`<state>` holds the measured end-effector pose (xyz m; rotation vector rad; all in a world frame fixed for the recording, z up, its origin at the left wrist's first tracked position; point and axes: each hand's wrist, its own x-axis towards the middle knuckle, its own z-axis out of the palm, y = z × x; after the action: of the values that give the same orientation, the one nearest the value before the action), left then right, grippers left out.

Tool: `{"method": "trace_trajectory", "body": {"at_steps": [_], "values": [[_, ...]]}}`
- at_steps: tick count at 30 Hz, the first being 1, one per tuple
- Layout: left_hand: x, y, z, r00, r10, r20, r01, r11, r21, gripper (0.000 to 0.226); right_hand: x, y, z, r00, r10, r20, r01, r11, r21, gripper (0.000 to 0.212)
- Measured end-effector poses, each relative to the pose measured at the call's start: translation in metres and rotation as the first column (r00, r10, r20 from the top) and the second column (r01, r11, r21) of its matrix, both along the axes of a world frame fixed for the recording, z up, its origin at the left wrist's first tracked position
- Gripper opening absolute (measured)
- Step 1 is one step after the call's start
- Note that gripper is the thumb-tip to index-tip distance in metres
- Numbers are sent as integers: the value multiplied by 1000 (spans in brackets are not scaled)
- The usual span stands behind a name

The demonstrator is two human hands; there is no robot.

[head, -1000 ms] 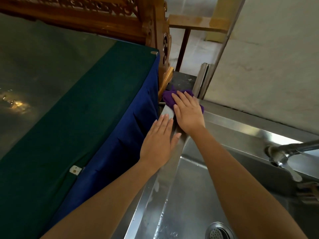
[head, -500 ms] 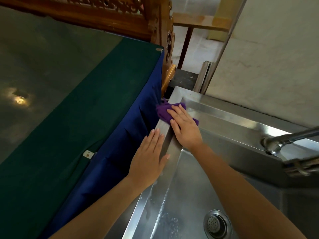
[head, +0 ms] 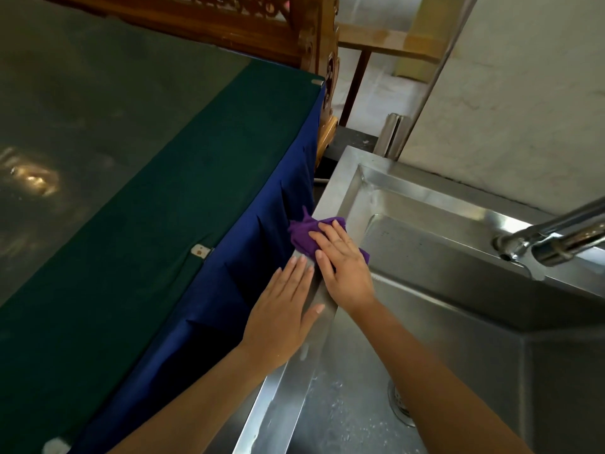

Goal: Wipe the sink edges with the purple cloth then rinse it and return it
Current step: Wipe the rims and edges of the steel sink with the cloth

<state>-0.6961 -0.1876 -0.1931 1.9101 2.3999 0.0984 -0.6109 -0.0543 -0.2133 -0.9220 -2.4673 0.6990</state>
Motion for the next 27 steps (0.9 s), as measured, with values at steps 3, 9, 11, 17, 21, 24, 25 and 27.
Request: {"method": "trace_trajectory", "body": {"at_steps": [3, 9, 11, 17, 21, 24, 25, 27], "values": [[7, -19, 5, 1000, 28, -9, -28, 1000, 3, 66, 6, -23, 1, 1000, -8, 18, 8, 1000, -12, 46], [26, -76, 4, 996, 77, -47, -79, 997, -26, 66, 16, -68, 4, 998, 34, 56, -34, 999, 0, 50], [33, -97, 3, 994, 95, -58, -98, 994, -40, 67, 19, -83, 6, 997, 43, 61, -44, 999, 8, 52], [52, -151, 4, 992, 115, -57, -118, 991, -57, 68, 35, -144, 0, 995, 103, 13, -104, 994, 34, 47], [60, -181, 6, 988, 152, -37, -153, 988, -28, 70, 42, -171, 0, 994, 108, 11, -108, 994, 12, 47], [66, -200, 7, 986, 161, -48, -162, 986, -30, 70, 46, -192, 1, 992, 125, 15, -125, 992, 32, 46], [67, -205, 7, 986, 161, -49, -162, 986, -31, 70, 47, -199, 1, 992, 127, 13, -127, 991, 43, 46], [69, -214, 8, 984, 168, -52, -170, 985, -32, 69, 49, -210, 1, 993, 118, 15, -119, 991, 55, 45]]}}
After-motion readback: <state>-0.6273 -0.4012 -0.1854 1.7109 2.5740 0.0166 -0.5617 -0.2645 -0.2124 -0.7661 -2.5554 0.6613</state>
